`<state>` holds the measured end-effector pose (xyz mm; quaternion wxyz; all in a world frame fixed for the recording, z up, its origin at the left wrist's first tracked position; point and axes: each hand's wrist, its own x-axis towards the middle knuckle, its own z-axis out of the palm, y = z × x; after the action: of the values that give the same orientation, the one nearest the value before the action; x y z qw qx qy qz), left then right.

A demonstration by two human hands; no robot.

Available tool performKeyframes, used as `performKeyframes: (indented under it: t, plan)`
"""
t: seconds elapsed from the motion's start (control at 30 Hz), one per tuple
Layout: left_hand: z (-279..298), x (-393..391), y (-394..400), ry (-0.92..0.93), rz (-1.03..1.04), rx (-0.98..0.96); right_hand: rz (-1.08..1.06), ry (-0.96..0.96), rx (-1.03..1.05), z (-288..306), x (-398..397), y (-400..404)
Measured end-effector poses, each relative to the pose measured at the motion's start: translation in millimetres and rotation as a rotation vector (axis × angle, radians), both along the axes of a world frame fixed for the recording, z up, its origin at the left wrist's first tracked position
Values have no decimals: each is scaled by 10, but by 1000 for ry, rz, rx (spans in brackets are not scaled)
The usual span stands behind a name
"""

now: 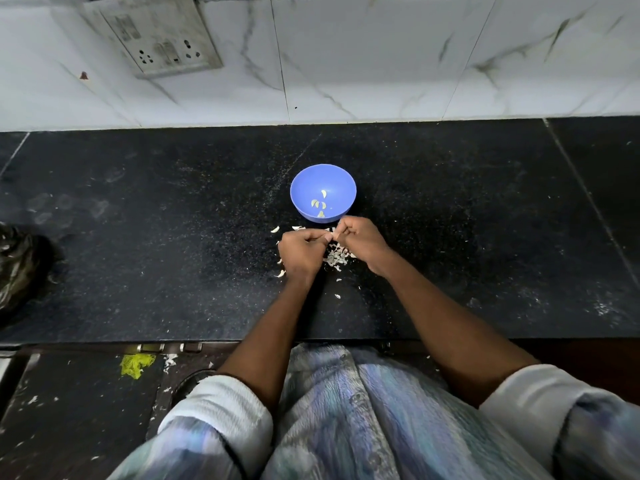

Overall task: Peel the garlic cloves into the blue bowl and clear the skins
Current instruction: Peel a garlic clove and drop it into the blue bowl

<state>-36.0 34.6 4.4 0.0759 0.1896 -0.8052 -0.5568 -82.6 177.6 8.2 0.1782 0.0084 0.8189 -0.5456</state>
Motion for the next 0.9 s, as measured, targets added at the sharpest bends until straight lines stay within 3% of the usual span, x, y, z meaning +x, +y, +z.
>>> performKeyframes:
  t: [0.13,0.17,0.23,0.3,0.4,0.43,0.53,0.63,0.7,0.83,0.9]
  plan:
    - [95,-143,15,-464,228,941,151,468,237,-41,-1,8]
    - [90,-157,4,-506,252,1073,169,535,270,-45,-6,6]
    - [100,-150,17,-521,281,1146,184,558,284,-49,-12,8]
    - [96,-89,77,-427,286,911,156,395,224,-31,-11,5]
    - [-44,10,57,-24,134,113,64,0,73,58,-31,-34]
    - [-83,17,31,93,52,-53,28,-125,-15,79,-39,-39]
    - [-127,-12,-59,276,-91,-314,-25,-409,-290,118,-46,-17]
    - [-92,-14,-24,205,-92,-300,-42,-391,-268,80,-19,-23]
    - [-48,-38,31,13,-3,-51,-27,-175,-91,45,-10,-8]
    - [123,-206,41,-408,210,807,122,349,180,42,-11,40]
    - [173,-225,25,-529,200,1040,175,544,253,20,-32,47]
